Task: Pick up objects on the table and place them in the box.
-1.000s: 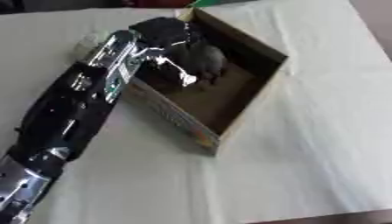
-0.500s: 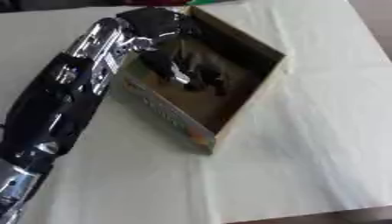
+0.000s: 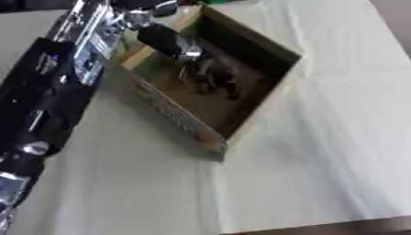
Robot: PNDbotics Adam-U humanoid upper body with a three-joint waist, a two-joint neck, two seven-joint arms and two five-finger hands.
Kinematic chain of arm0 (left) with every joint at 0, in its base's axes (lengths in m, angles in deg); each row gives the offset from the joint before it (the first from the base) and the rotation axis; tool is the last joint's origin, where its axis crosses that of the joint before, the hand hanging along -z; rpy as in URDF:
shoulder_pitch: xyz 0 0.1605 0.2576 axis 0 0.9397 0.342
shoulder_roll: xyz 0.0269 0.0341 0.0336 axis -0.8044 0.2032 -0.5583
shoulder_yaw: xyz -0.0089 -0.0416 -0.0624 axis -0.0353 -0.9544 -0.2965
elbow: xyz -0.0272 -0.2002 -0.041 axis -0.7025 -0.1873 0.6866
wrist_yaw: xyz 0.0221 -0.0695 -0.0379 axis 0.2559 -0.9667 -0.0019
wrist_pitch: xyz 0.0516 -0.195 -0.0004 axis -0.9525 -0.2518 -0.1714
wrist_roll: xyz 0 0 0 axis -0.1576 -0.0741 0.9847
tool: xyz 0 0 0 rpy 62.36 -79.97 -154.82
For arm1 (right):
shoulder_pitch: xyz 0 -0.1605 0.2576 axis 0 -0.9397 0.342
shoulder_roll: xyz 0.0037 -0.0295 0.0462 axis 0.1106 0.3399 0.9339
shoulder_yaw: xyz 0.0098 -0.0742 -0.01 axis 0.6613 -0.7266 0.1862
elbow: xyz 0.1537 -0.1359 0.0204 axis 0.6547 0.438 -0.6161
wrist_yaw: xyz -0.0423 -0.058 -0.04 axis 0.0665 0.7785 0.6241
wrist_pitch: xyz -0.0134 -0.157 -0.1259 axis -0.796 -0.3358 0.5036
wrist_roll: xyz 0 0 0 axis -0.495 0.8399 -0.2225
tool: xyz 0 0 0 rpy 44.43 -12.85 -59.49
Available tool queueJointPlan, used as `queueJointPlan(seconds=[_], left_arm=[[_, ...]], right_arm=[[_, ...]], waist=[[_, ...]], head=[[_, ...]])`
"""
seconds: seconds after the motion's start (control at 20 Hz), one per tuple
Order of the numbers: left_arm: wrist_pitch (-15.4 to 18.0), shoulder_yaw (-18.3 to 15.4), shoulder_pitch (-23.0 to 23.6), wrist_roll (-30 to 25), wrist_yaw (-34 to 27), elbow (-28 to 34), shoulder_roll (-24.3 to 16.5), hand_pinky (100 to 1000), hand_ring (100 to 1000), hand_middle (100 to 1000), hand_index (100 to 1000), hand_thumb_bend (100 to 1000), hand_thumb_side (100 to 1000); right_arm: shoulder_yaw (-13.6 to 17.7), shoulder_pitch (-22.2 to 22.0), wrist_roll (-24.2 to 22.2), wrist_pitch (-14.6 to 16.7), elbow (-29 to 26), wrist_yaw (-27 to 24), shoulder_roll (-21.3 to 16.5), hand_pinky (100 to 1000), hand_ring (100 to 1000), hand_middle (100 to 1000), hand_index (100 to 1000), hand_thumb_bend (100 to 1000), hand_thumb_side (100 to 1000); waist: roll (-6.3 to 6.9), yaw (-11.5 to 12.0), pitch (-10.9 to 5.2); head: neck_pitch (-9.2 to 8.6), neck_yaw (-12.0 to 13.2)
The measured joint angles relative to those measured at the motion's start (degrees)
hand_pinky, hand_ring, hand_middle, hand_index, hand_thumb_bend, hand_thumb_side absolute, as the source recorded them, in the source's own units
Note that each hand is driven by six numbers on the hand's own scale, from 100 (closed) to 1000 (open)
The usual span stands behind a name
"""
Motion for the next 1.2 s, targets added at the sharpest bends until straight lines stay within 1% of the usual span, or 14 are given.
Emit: queueJointPlan(seconds=[0.15, 0.4, 0.55, 0.75, 0.85, 1.0, 1.2], left_arm=[[-2.4, -1.4, 0.6, -0.1, -0.2, 1.4, -3.1, 638, 862, 846, 941, 595, 903], [-5.1, -3.4, 2.3, 0.1, 1.6, 0.1, -7.3, 640, 871, 859, 952, 588, 899], [-6.5, -4.4, 3.2, 0.8, 2.8, -2.2, -8.8, 643, 872, 864, 955, 579, 891], [-7.7, -5.2, 3.9, 1.9, 3.7, -5.6, -9.6, 646, 879, 873, 966, 588, 874], [-8.0, -5.5, 4.1, 2.2, 4.1, -7.3, -9.8, 650, 881, 879, 979, 622, 869], [-8.0, -5.9, 4.3, 2.2, 4.5, -10.1, -9.8, 660, 891, 888, 1000, 715, 866], [-6.7, -6.3, 4.5, 0.4, 4.5, -14.2, -9.8, 673, 903, 897, 1000, 779, 833]], right_arm=[[0.2, -0.3, 0.1, 0.0, 0.0, 0.1, 0.0, 804, 1000, 693, 825, 100, 975], [0.2, -0.4, 0.5, 0.3, 0.0, 0.2, -0.5, 803, 1000, 696, 825, 100, 975], [0.2, -0.3, 0.7, 0.5, 0.0, 0.2, -0.6, 803, 1000, 702, 826, 100, 981], [0.2, 0.2, 1.0, 1.0, 0.0, 0.2, -1.0, 803, 1000, 705, 826, 100, 993], [0.2, 0.4, 1.1, 1.1, 0.0, 0.2, -1.1, 803, 1000, 705, 826, 100, 995], [0.3, 0.6, 1.3, 1.2, 0.0, 0.2, -1.1, 803, 1000, 703, 824, 100, 996], [0.5, 0.6, 1.7, 0.8, 0.0, 0.2, -1.1, 803, 1000, 700, 821, 100, 997]], waist=[[-0.02, 0.3, -0.09], [-0.53, 0.5, -0.11], [-0.8, 0.5, -0.12], [-1.23, 0.4, -0.12], [-1.4, 0.2, -0.1], [-1.44, -0.1, 0.18], [-1.8, -0.3, 0.71]], head=[[0.0, -0.1], [-0.09, -0.1], [-0.23, 0.1], [-0.78, 0.6], [-1.09, 0.7], [-1.15, 1.0], [-1.64, 1.2]])
